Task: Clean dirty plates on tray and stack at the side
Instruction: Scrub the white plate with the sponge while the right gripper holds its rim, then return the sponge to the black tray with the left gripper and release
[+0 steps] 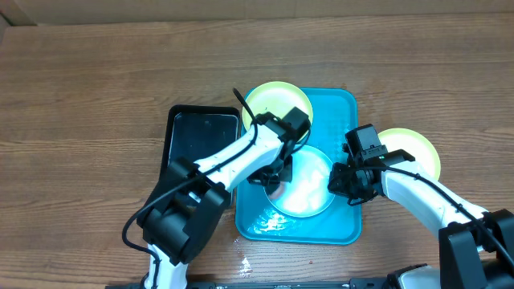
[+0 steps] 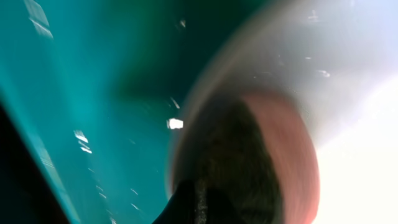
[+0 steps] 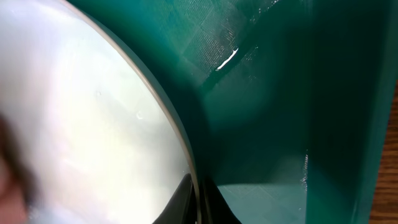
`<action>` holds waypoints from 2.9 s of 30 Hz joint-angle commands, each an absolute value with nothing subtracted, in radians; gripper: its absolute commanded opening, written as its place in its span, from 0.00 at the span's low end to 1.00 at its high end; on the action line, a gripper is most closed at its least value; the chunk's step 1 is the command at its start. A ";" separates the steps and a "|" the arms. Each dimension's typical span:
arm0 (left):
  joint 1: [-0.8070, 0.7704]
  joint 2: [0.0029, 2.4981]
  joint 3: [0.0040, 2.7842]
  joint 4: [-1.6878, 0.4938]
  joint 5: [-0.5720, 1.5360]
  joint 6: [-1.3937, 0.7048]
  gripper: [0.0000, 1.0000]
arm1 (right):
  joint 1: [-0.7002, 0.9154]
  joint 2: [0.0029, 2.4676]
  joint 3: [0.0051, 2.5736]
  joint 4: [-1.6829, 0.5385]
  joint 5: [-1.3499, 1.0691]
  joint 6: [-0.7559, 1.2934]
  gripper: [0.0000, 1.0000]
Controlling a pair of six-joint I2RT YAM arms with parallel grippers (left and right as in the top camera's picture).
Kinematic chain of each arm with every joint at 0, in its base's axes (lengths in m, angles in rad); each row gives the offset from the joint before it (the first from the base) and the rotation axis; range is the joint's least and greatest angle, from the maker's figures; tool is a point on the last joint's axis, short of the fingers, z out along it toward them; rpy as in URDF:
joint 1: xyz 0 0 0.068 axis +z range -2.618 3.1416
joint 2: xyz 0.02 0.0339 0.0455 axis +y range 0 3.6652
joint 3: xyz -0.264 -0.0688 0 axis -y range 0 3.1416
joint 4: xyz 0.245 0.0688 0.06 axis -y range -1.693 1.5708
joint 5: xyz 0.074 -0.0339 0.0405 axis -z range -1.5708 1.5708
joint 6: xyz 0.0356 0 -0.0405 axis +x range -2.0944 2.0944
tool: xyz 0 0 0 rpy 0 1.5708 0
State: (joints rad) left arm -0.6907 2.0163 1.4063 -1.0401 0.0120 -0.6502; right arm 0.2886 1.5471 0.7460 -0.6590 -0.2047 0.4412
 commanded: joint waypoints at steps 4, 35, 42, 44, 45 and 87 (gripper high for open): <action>-0.654 2.040 1.430 -0.966 -0.093 -0.662 0.04 | 0.287 1.571 0.732 -0.670 -0.158 0.445 0.04; -0.653 2.032 1.340 -0.976 0.115 -0.681 0.04 | 0.287 1.571 0.732 -0.672 -0.158 0.445 0.04; -0.608 1.989 1.365 -0.995 0.070 -0.681 0.04 | 0.287 1.571 0.732 -0.671 -0.158 0.445 0.04; -0.609 1.958 1.373 -0.995 0.071 -0.681 0.04 | 0.287 1.571 0.732 -0.671 -0.159 0.445 0.04; -0.610 1.936 1.376 -0.995 0.071 -0.681 0.04 | 0.287 1.571 0.732 -0.671 -0.158 0.445 0.04; -0.324 1.669 1.290 -1.106 -0.111 -0.516 0.77 | 0.287 1.567 0.781 -0.708 -0.151 0.442 0.04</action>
